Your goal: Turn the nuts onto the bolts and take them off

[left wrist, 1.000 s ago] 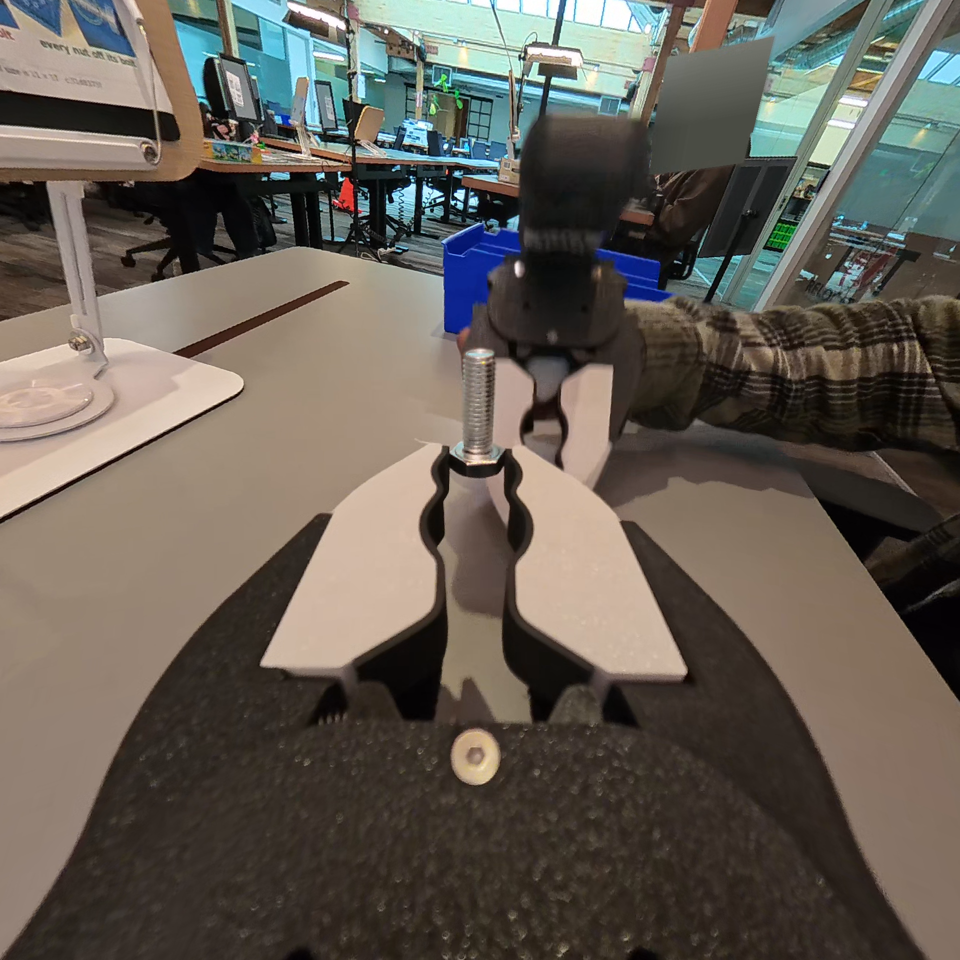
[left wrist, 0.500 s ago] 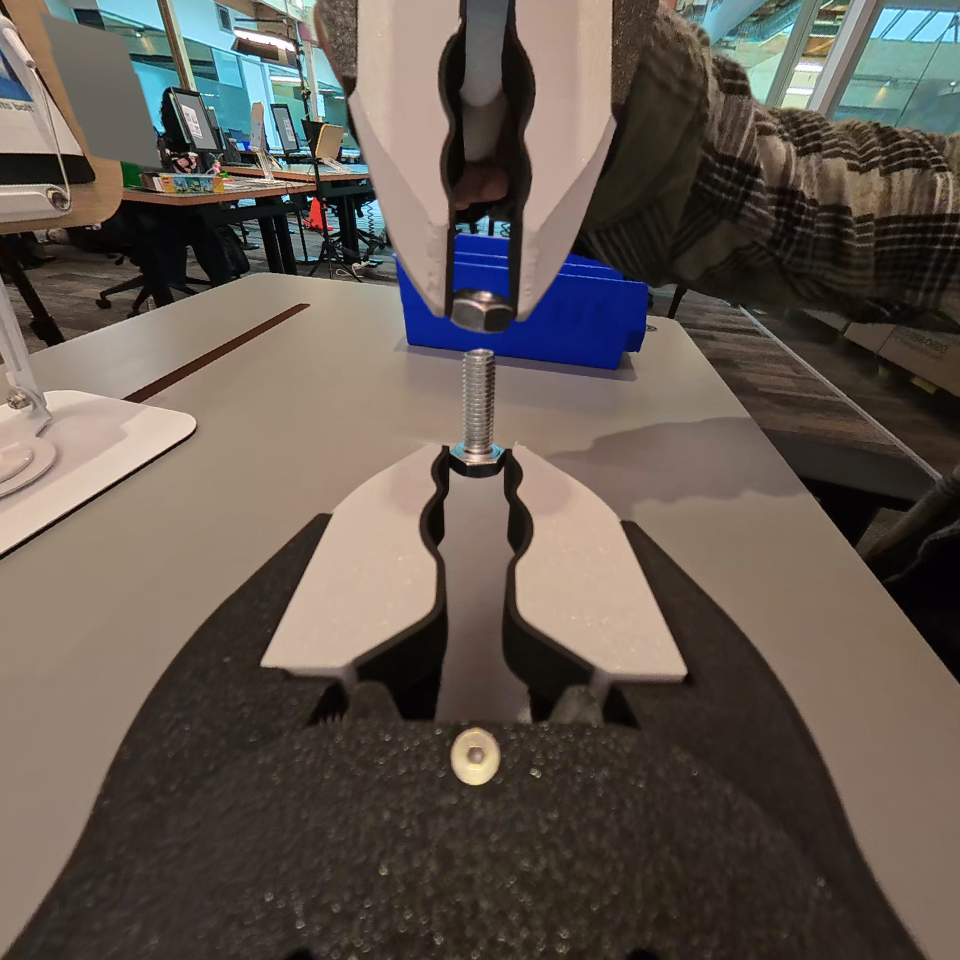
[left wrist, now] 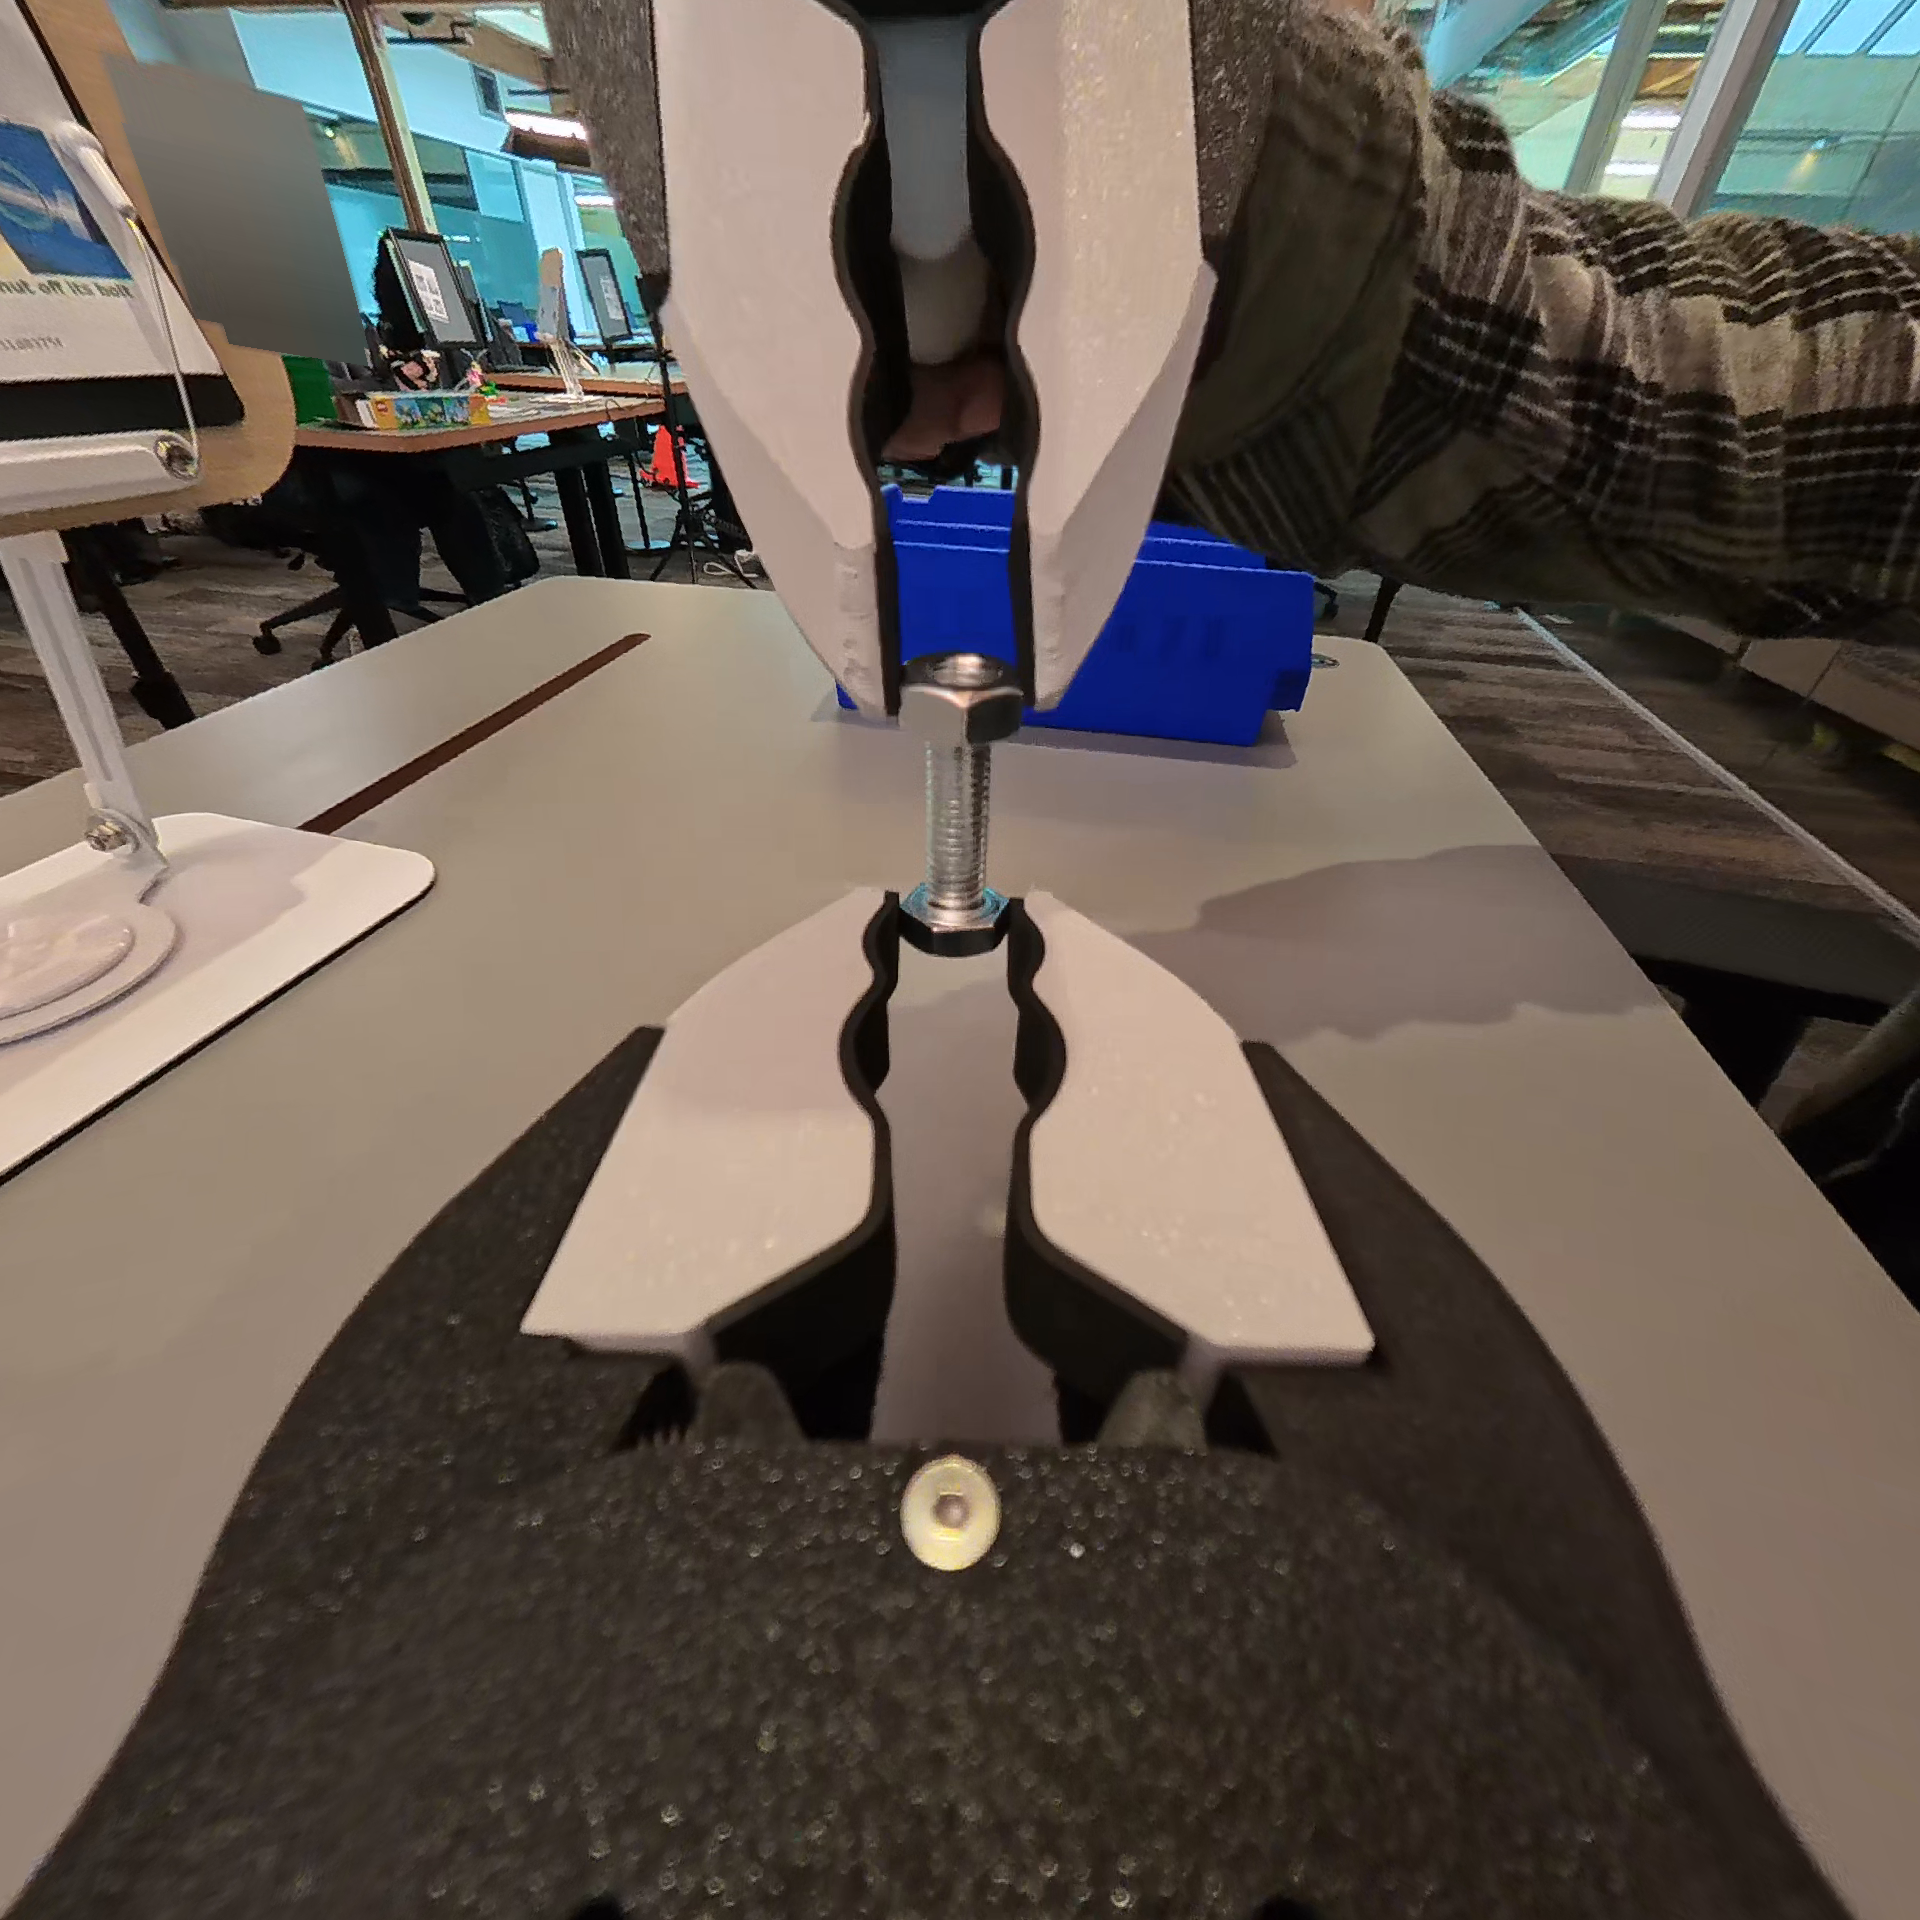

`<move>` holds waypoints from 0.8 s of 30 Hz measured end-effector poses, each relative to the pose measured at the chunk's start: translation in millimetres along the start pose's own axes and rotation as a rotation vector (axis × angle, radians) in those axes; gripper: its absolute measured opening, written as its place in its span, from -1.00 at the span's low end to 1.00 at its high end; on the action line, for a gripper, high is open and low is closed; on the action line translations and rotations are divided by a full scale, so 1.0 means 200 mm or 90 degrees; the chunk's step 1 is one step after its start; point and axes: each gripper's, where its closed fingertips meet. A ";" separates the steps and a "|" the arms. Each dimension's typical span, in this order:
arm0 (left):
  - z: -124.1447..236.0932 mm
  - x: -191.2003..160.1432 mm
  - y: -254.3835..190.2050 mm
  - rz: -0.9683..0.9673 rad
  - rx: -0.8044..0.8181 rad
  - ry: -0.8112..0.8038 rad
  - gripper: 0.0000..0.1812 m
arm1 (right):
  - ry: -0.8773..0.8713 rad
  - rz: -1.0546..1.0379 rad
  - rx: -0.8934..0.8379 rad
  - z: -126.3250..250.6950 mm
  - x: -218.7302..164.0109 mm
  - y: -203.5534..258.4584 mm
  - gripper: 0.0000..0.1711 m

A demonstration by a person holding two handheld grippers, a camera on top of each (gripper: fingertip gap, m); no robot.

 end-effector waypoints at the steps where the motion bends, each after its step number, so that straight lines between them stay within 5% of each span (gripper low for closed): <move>1: 0.00 0.01 0.00 -0.003 0.003 -0.004 -0.79 | -0.009 -0.004 0.003 0.00 0.00 0.00 -0.80; 24: 0.01 0.01 0.00 0.000 0.003 -0.006 -0.79 | -0.028 -0.014 -0.002 0.00 0.00 -0.01 -0.66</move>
Point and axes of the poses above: each gripper's, where its closed fingertips meet, z back along the fingers, x out of its top, y = z × x across the jaws, and after that the axes turned 13 degrees about y, right-handed
